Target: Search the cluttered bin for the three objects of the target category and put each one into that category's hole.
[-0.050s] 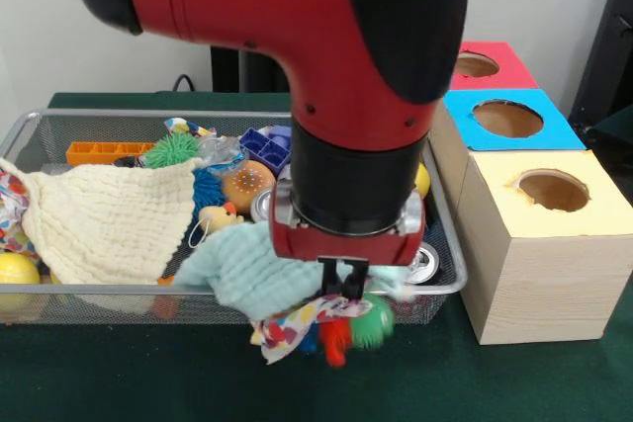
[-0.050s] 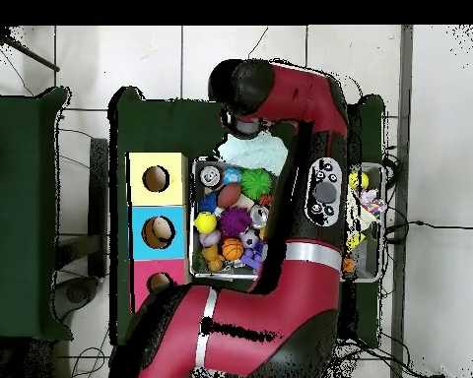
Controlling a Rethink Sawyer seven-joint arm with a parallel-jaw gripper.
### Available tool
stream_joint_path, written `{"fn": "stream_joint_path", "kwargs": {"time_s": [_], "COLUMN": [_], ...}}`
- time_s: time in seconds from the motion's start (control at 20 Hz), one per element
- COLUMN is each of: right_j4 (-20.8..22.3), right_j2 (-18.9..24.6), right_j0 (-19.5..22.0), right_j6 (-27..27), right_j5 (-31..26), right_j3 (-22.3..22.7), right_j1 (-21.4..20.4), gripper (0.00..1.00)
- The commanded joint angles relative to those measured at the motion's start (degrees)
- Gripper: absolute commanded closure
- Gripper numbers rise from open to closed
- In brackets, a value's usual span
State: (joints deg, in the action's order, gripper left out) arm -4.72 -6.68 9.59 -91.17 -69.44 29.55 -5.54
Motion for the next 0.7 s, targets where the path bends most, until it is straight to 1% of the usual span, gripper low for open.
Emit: {"fn": "stream_joint_path", "kwargs": {"time_s": [0.05,0.1,0.25,0.4,0.5,0.7], "right_j4": [-1.52,-1.47,-1.54,-1.91,-1.92,-2.16], "right_j2": [0.71,0.21,-0.84,-1.38,-1.36,0.10], "right_j0": [-0.78,-0.83,-0.69,-0.51,-0.58,-0.24], "right_j6": [-12.66,-12.27,-10.89,-10.16,-10.03,-10.74], "right_j5": [-8.17,-9.75,-16.03,-19.35,-19.02,-15.97], "right_j3": [-5.06,-5.45,-11.21,-14.99,-15.78,-14.40], "right_j1": [-0.95,-1.67,-0.49,0.38,0.72,1.34], "gripper": [1.00,1.00,1.00,1.00,1.00,1.00]}}
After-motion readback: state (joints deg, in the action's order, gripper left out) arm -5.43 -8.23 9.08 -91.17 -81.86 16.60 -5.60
